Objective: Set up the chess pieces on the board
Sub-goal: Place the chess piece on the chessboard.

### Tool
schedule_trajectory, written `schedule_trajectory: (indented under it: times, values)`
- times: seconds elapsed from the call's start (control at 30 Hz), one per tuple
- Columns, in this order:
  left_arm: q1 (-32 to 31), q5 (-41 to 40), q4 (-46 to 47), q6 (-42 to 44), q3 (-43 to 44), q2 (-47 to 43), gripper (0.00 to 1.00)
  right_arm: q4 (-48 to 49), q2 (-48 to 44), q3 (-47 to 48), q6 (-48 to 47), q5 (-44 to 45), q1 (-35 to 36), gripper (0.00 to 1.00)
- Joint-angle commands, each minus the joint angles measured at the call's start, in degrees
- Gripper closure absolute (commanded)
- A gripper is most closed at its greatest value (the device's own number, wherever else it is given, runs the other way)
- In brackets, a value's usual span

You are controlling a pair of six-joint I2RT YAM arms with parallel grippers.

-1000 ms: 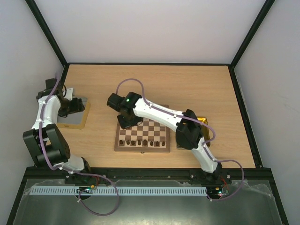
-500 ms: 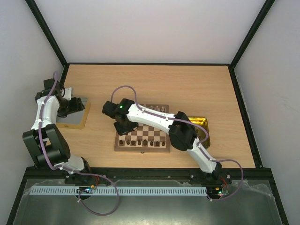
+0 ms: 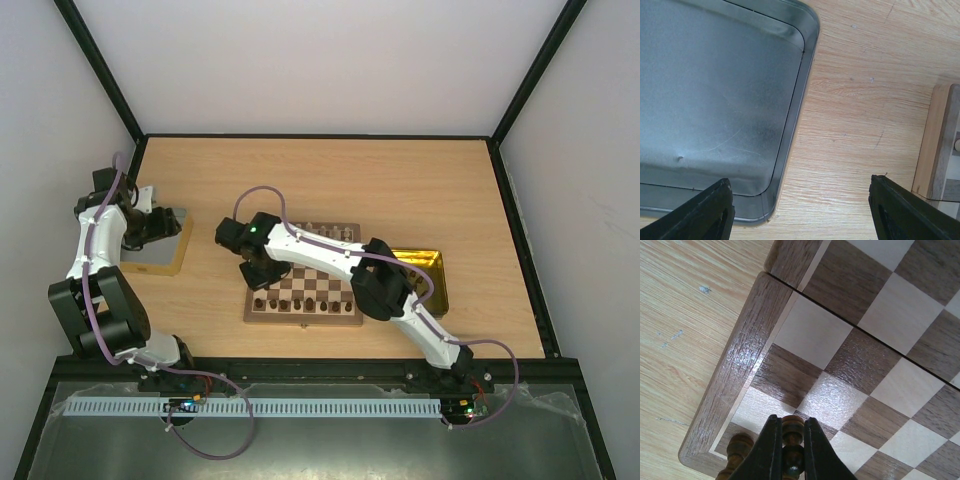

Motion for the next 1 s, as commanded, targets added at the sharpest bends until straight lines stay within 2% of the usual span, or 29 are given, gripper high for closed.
schedule_trajectory:
  times: [0.0,0.97]
  values:
    - [0.2,1.5,0.0,-0.4,-0.5,-0.5,0.26,-2.1,1.0,2.2,-0.9,-0.6,0.7,0.97]
    - [0.2,2.7,0.5,-0.6,-0.8,0.9,0.26,-2.0,3.3,3.5,-1.3,-2.6,1.3,0.95]
